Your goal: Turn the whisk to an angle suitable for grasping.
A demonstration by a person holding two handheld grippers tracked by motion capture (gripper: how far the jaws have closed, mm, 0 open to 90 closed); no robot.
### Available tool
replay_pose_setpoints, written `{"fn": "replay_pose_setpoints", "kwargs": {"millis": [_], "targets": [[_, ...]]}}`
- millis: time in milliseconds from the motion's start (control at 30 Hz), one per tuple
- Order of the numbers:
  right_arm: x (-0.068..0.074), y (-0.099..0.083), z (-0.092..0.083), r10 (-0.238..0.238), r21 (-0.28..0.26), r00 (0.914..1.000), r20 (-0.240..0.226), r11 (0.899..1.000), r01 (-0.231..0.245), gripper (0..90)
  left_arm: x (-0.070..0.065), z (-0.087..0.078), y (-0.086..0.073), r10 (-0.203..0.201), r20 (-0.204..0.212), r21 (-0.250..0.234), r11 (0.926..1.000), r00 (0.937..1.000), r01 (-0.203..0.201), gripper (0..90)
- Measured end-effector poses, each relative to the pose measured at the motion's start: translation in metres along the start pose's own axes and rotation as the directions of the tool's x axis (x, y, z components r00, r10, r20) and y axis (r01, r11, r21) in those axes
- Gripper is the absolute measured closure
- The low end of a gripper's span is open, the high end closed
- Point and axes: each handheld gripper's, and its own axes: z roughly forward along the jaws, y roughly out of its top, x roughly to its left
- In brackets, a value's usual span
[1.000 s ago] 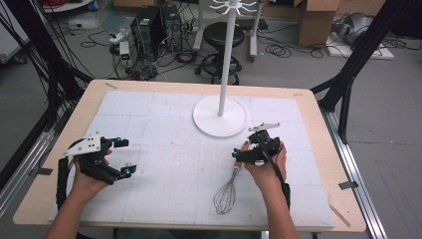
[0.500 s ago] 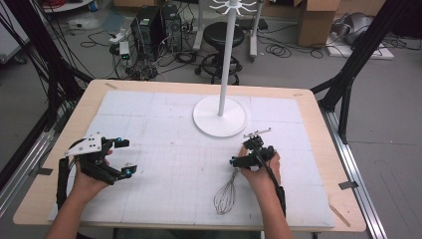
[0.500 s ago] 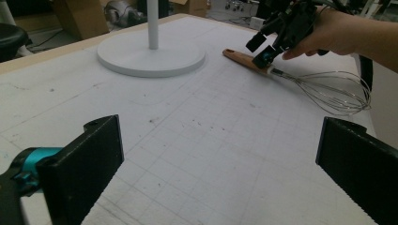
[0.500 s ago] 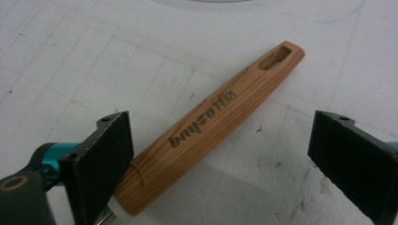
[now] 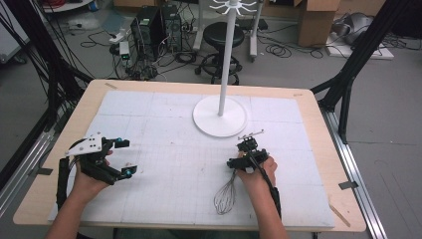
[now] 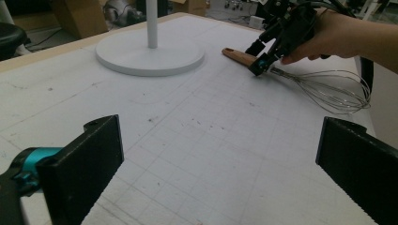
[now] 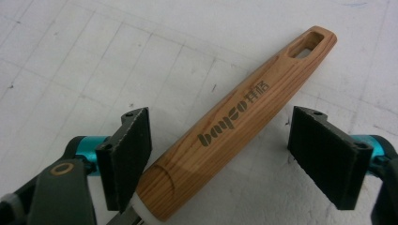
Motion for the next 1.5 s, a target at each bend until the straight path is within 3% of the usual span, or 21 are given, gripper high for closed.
{"fn": "replay_pose_setpoints", "kwargs": {"millis": [433, 600, 700, 833, 1000, 1500], "targets": [[-0.002, 0.001, -0.004, -0.002, 0.011, 1.0000, 0.005, 1.000, 0.002, 35.3, 0.000, 0.001, 0.000, 0.001, 0.003, 0.005, 1.0000, 1.0000, -0.001, 1.7], [-0.003, 0.005, -0.006, -0.020, 0.049, 0.9998, -0.002, 0.999, 0.020, 46.9, 0.000, 0.001, 0.000, 0.000, 0.003, 0.006, 1.0000, 1.0000, 0.000, 1.7], [-0.005, 0.008, -0.006, -0.038, 0.069, 0.9992, -0.011, 0.997, 0.039, 49.0, 0.000, 0.001, 0.000, -0.001, 0.004, 0.005, 1.0000, 1.0000, 0.001, 1.7], [-0.006, 0.009, -0.006, -0.034, 0.083, 0.9993, -0.014, 0.996, 0.035, 50.8, 0.001, 0.001, -0.001, 0.000, 0.007, 0.004, 1.0000, 1.0000, 0.000, 1.7], [-0.006, 0.009, -0.008, -0.025, 0.092, 0.9996, -0.014, 0.995, 0.026, 61.0, 0.000, 0.001, -0.001, 0.001, 0.007, 0.005, 1.0000, 1.0000, -0.001, 1.7], [-0.008, 0.011, -0.010, -0.054, 0.131, 0.9979, -0.034, 0.990, 0.058, 67.2, 0.001, 0.001, -0.001, 0.000, 0.007, 0.004, 1.0000, 1.0000, 0.000, 1.7]]}}
